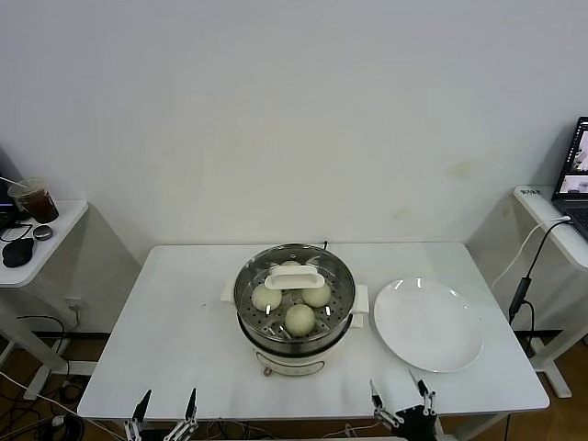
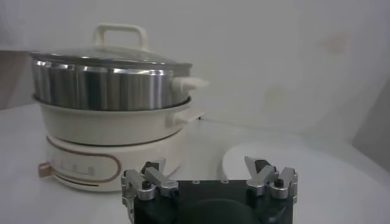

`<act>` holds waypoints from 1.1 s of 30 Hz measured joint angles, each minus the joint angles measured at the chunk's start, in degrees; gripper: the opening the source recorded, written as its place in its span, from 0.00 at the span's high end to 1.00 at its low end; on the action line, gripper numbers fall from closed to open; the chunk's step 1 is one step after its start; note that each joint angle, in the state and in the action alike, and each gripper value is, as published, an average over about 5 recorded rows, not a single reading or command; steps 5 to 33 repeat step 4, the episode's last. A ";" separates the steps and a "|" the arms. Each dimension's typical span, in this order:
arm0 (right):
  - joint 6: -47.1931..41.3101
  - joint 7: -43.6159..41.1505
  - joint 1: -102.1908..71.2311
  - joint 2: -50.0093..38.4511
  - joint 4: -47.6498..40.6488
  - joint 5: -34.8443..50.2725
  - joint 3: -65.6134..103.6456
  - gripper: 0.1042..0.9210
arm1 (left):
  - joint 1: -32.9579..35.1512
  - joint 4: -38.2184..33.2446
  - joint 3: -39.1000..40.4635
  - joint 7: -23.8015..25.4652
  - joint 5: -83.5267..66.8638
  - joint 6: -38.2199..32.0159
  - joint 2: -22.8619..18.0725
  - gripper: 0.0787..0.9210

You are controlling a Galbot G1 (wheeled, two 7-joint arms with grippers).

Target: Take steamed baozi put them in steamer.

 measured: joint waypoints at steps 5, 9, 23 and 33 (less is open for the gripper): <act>-0.10 0.01 -0.13 -0.13 0.05 0.03 -0.17 0.12 | 0.45 0.18 -0.44 0.53 -0.40 -0.36 -0.05 0.12; -0.10 0.01 -0.13 -0.13 0.05 0.03 -0.17 0.12 | 0.45 0.18 -0.44 0.53 -0.40 -0.36 -0.05 0.12; -0.10 0.01 -0.13 -0.13 0.05 0.03 -0.17 0.12 | 0.45 0.18 -0.44 0.53 -0.40 -0.36 -0.05 0.12; -0.10 0.01 -0.13 -0.13 0.05 0.03 -0.17 0.12 | 0.45 0.18 -0.44 0.53 -0.40 -0.36 -0.05 0.12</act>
